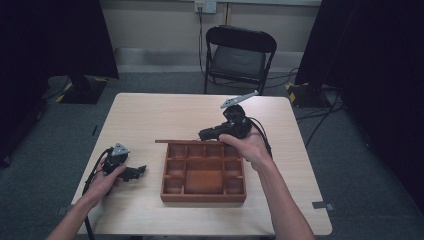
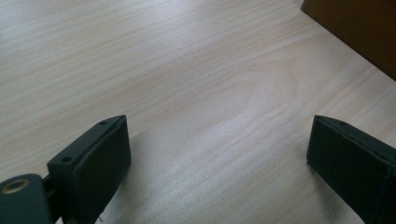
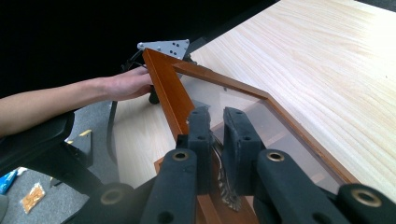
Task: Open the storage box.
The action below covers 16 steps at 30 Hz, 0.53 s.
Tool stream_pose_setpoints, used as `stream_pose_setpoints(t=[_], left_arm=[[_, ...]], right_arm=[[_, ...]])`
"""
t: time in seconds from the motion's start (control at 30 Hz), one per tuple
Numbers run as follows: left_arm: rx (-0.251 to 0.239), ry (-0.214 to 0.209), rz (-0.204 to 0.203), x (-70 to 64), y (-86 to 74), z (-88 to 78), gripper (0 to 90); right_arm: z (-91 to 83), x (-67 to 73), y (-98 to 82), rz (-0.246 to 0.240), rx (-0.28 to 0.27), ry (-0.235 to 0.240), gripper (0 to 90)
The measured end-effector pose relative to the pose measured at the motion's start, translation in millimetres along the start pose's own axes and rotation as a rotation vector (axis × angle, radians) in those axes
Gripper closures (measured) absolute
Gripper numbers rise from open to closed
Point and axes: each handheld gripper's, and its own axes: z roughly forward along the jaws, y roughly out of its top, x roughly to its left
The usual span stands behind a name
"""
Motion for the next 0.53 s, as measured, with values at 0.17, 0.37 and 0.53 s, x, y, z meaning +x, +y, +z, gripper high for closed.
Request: stream_pose_setpoints(t=[0.17, 0.37, 0.53], left_arm=[[0.000, 0.000, 0.000, 0.0, 0.0, 0.0, 5.7], [0.000, 0.000, 0.000, 0.0, 0.0, 0.0, 5.7], [0.000, 0.000, 0.000, 0.0, 0.0, 0.0, 5.6]], right_arm=[[0.0, 0.0, 0.1, 0.000, 0.000, 0.000, 81.8], [0.1, 0.3, -0.3, -0.002, 0.002, 0.001, 81.8], [0.1, 0.2, -0.6, -0.002, 0.001, 0.002, 81.8]])
